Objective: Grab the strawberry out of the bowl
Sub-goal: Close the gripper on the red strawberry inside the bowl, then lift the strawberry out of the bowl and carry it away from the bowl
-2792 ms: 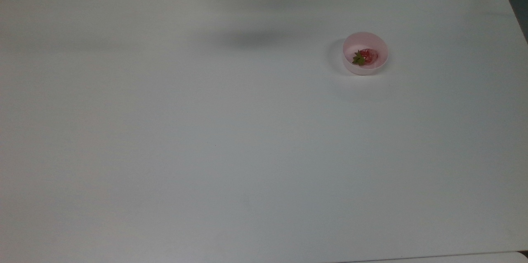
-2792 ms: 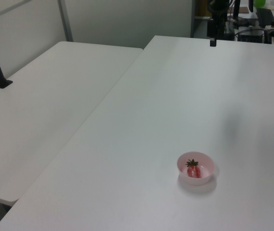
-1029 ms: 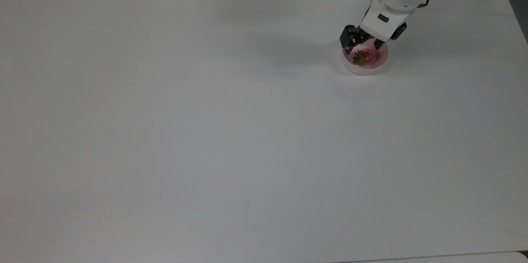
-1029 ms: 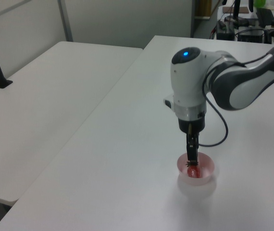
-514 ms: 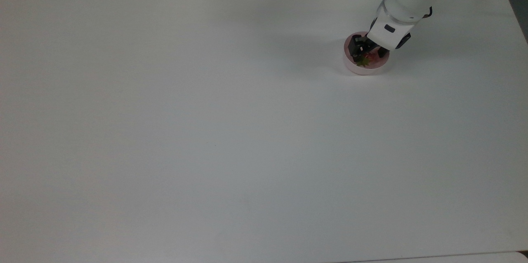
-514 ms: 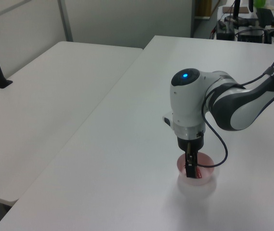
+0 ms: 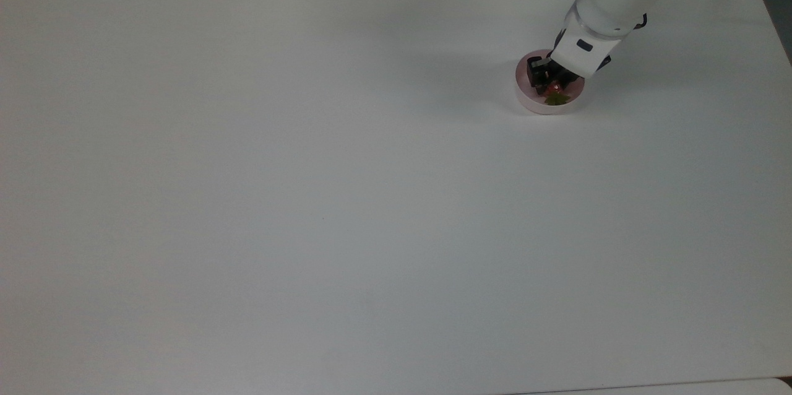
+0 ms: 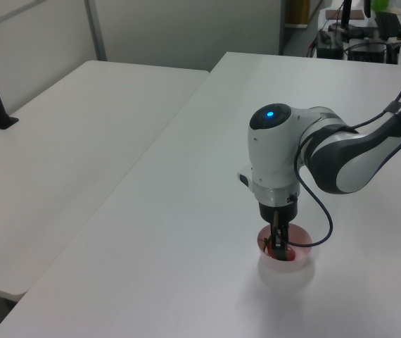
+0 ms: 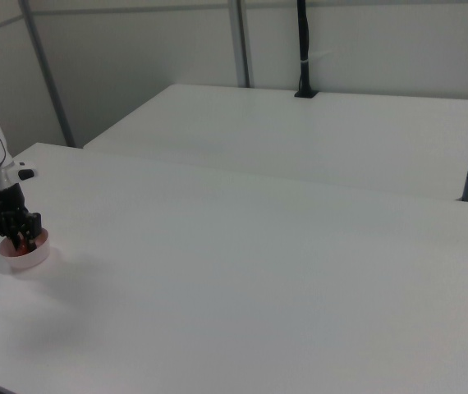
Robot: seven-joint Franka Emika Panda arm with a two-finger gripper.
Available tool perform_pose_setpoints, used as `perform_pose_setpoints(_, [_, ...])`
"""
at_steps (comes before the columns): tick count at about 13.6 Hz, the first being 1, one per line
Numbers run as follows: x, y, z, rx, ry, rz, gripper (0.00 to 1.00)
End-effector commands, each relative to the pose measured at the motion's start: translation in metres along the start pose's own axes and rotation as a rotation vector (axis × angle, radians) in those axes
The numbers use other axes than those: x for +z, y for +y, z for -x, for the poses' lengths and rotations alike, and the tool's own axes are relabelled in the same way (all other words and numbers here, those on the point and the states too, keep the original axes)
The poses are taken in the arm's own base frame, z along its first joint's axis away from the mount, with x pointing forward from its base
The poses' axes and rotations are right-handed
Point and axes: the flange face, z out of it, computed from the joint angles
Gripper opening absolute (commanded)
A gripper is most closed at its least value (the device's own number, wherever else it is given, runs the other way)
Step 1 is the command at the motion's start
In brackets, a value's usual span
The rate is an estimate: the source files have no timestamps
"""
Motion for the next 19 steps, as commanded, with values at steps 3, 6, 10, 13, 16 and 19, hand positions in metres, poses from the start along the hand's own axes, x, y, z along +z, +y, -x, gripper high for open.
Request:
perform_pose_setpoints(3, [-0.082, 0.045, -0.012, 0.049, 0.110, -0.057, 0.15])
perform_pose_setpoints(6, [-0.104, 0.129, -0.042, 0.113, 0.137, -0.064, 0.16])
perform_pose_setpoints(10, [-0.057, 0.269, -0.067, 0.184, 0.089, -0.037, 0.18])
perform_pose_setpoints(13, [-0.037, 0.329, -0.066, 0.169, 0.074, -0.030, 0.20])
perform_pose_setpoints(16, [0.002, 0.337, -0.069, 0.163, 0.048, -0.005, 0.34])
perform_pose_setpoints(19, [-0.002, 0.337, -0.068, 0.177, 0.048, -0.004, 1.00])
